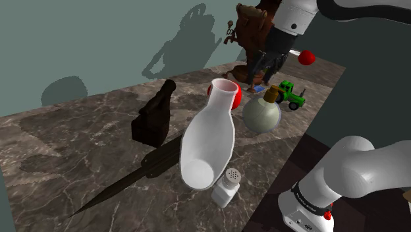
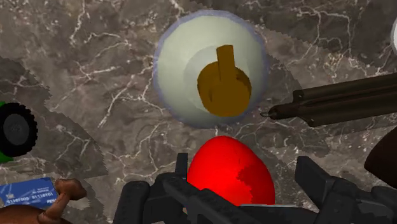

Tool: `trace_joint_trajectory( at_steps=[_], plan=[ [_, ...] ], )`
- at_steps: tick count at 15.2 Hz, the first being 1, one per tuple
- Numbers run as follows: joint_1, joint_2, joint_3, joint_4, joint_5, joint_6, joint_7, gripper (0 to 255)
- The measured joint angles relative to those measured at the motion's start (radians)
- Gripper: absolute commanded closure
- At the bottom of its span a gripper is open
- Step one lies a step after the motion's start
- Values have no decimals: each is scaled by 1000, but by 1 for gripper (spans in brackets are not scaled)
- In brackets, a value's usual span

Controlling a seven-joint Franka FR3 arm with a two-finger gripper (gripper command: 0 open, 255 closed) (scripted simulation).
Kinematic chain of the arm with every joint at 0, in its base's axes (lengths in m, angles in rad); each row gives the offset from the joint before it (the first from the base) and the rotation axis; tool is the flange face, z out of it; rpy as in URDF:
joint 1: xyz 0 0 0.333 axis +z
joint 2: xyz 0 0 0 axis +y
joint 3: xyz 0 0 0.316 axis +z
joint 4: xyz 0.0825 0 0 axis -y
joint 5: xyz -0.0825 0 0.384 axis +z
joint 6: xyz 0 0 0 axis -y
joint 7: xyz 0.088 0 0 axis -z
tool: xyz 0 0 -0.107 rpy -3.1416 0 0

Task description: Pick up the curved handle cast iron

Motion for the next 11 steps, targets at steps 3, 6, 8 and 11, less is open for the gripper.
trace_joint_trajectory(
  at_steps=[3, 6, 8, 11],
  plan=[
    [-10, 59, 85, 52, 14, 6, 130, 0],
    [-23, 132, 177, 117, 19, 14, 270, 0],
    [-34, 192, 239, 175, 13, 12, 365, 0],
    [-57, 295, 328, 275, -15, 3, 508, 0]
  ],
)
